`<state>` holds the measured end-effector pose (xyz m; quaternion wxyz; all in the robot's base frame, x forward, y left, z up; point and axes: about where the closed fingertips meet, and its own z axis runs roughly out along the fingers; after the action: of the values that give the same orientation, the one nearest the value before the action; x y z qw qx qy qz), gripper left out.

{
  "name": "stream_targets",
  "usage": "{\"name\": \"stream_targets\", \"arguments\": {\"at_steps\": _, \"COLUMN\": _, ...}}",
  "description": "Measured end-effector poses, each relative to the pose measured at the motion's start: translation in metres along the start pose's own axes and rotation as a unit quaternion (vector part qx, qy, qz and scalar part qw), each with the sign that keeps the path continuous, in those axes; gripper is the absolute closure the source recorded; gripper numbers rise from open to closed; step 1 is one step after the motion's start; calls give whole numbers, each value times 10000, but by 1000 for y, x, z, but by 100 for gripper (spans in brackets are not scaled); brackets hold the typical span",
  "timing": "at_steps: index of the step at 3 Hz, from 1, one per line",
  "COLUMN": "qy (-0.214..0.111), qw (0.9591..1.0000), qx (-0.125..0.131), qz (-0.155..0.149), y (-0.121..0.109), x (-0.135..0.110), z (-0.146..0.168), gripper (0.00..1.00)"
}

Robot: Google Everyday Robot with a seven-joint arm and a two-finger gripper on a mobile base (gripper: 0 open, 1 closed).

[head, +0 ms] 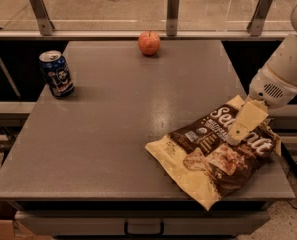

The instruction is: Move brown chip bag near apple

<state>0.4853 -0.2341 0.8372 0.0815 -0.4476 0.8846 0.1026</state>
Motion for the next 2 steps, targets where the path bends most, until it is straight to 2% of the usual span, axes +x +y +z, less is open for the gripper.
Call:
{"name": "stream_targets", "arguments": {"at_steps": 1, "qy": -27, "qw": 9998, "qx": -180, "qz": 17, "y": 6, "x": -2, "z": 6, "gripper": 40}}
{"name": "stream_targets", "arguments": {"at_steps": 2, "qy": -36, "qw": 9997, "qx": -255, "qz": 5, "y": 7, "x": -3, "z": 7, "gripper": 64}}
